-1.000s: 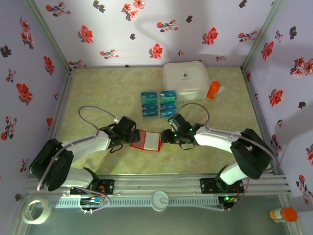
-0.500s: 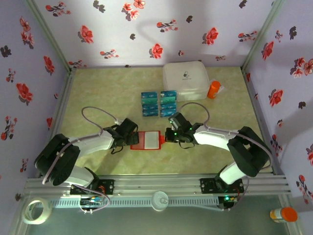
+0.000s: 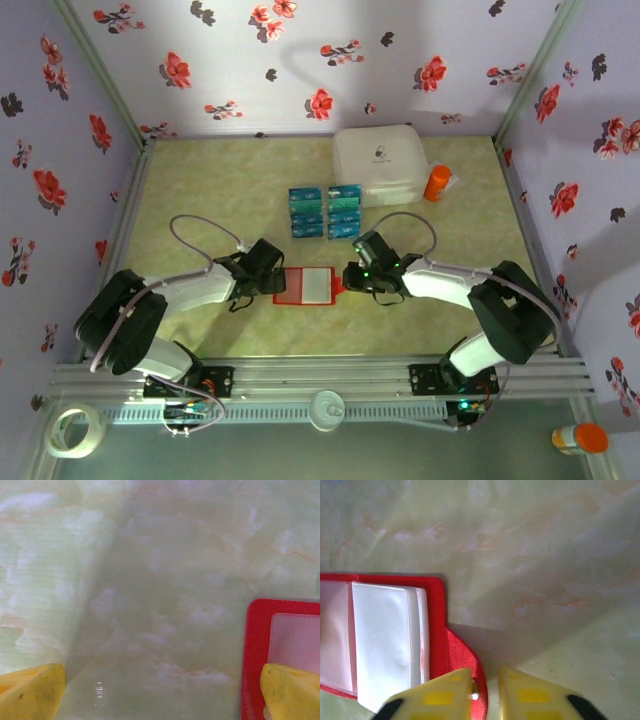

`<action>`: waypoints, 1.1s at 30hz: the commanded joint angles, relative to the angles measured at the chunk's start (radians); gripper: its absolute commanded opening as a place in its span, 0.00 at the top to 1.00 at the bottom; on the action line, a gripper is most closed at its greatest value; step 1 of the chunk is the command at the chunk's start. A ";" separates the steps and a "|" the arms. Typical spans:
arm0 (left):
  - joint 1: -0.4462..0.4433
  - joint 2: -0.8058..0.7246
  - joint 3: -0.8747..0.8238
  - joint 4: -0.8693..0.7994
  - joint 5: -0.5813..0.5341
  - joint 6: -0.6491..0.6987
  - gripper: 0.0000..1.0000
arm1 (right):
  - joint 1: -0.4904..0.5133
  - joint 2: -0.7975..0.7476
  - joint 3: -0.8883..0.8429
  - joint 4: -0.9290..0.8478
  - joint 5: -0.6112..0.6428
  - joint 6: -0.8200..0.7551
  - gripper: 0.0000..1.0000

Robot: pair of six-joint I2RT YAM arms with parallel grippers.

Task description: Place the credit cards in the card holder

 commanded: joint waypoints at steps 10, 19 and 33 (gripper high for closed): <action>0.002 -0.102 0.050 0.015 0.032 0.031 0.00 | -0.063 -0.057 0.292 -0.303 0.124 -0.214 0.42; 0.008 -0.201 0.050 -0.023 0.037 0.017 0.00 | -0.064 0.149 0.598 -0.462 0.153 -0.477 0.34; 0.012 -0.220 -0.031 0.059 0.136 -0.021 0.00 | -0.013 0.490 1.006 -0.675 0.083 -0.763 0.41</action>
